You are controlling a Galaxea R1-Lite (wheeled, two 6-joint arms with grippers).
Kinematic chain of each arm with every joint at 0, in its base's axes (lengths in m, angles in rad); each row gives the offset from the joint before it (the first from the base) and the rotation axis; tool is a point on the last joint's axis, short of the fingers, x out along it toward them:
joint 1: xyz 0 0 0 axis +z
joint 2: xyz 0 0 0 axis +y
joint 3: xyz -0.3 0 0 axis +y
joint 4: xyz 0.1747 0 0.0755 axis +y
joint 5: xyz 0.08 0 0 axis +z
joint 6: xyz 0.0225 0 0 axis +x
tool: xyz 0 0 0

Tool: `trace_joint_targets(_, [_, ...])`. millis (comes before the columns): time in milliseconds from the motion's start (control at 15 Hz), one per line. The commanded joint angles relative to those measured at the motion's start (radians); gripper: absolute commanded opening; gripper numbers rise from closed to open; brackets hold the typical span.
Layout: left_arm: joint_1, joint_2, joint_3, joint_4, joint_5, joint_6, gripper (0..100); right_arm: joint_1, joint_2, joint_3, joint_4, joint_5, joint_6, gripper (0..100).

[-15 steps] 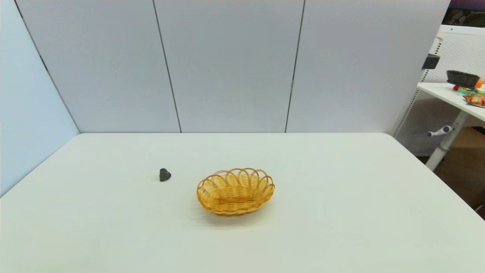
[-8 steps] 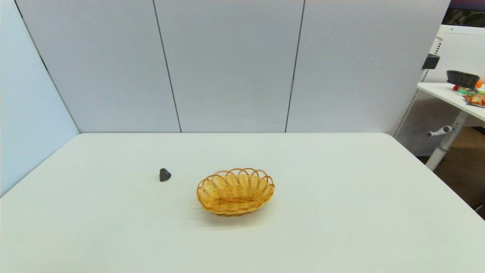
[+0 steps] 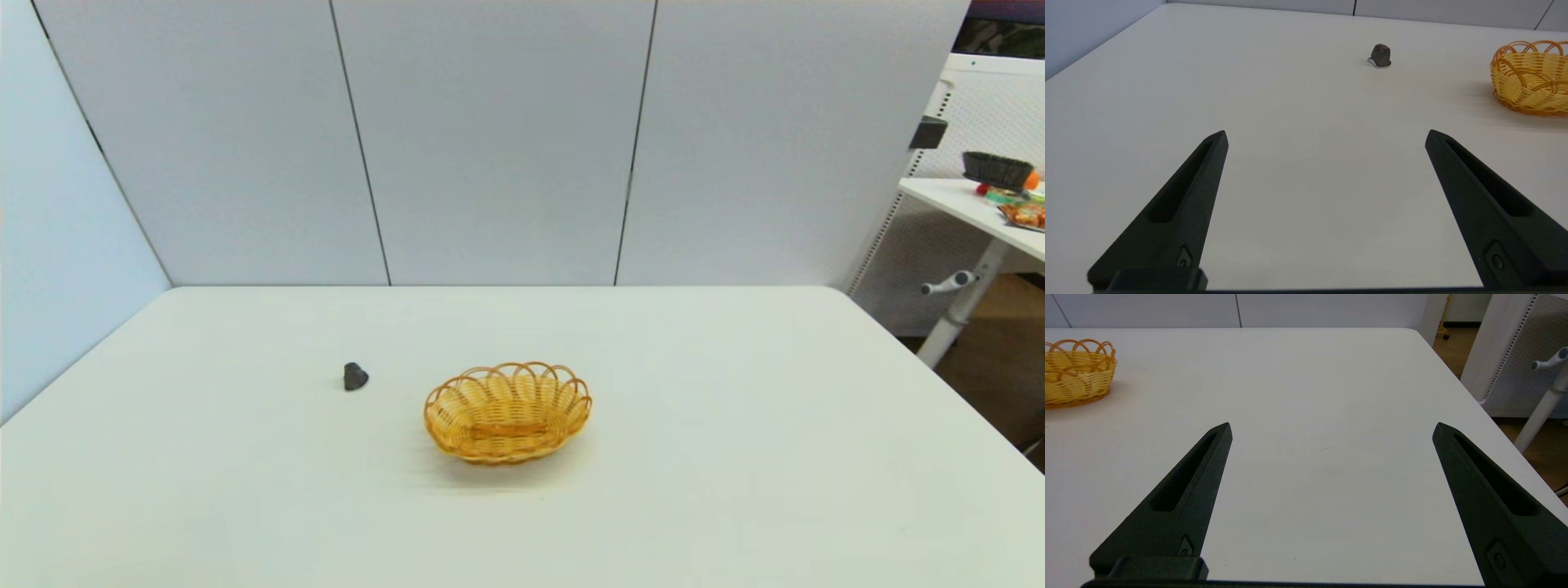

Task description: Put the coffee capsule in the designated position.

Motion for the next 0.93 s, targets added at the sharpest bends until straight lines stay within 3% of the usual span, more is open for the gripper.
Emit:
trace_joint_targets(67, [0.000,0.117,-0.075,0.021,-0.013,0.015,100,0.000,0.001,0.017,-0.001,0.000,0.000,100])
trace_joint_targets(600, [-0.011,0.539,-0.199,0.009,-0.068,0.112,100,0.000,0.001,0.017,-0.001,0.000,0.000,100])
trace_joint_targets(933, [-0.051,0.912,-0.212,-0.246,-0.077,0.127,100,0.000,0.001,0.017,-0.001,0.000,0.000,100])
